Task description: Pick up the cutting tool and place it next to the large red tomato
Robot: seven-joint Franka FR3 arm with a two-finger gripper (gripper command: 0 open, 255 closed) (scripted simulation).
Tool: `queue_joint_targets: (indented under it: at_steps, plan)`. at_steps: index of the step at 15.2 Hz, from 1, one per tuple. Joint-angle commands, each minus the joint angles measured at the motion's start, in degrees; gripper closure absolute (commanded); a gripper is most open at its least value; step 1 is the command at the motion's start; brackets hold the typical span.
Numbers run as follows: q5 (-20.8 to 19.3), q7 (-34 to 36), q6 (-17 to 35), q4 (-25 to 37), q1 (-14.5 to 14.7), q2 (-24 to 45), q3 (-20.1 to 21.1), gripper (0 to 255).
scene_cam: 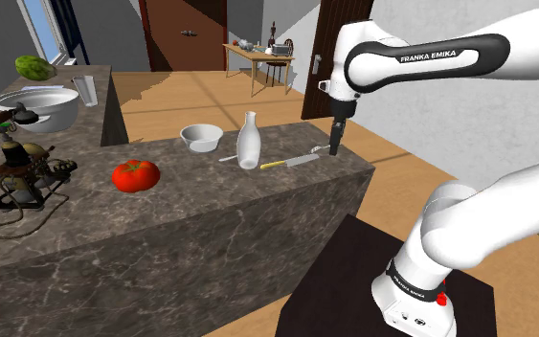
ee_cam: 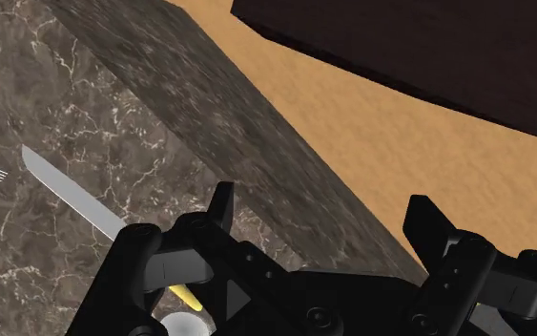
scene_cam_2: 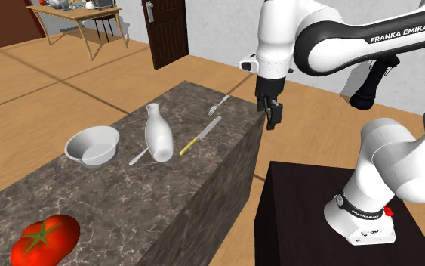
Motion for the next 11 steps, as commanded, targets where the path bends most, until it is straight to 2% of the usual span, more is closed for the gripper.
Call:
queue_joint_targets:
  at_steps: [1,6,11]
  plan:
    - [-1.4,-5.4,3.4,0.1,0.1,2.8,-3.0,0]
    - [-2.4,-17.7,11.5,2.5,1.4,12.0,-9.7,0]
    - [0.5,-31.2,18.8,7.3,3.4,23.3,-15.5,0]
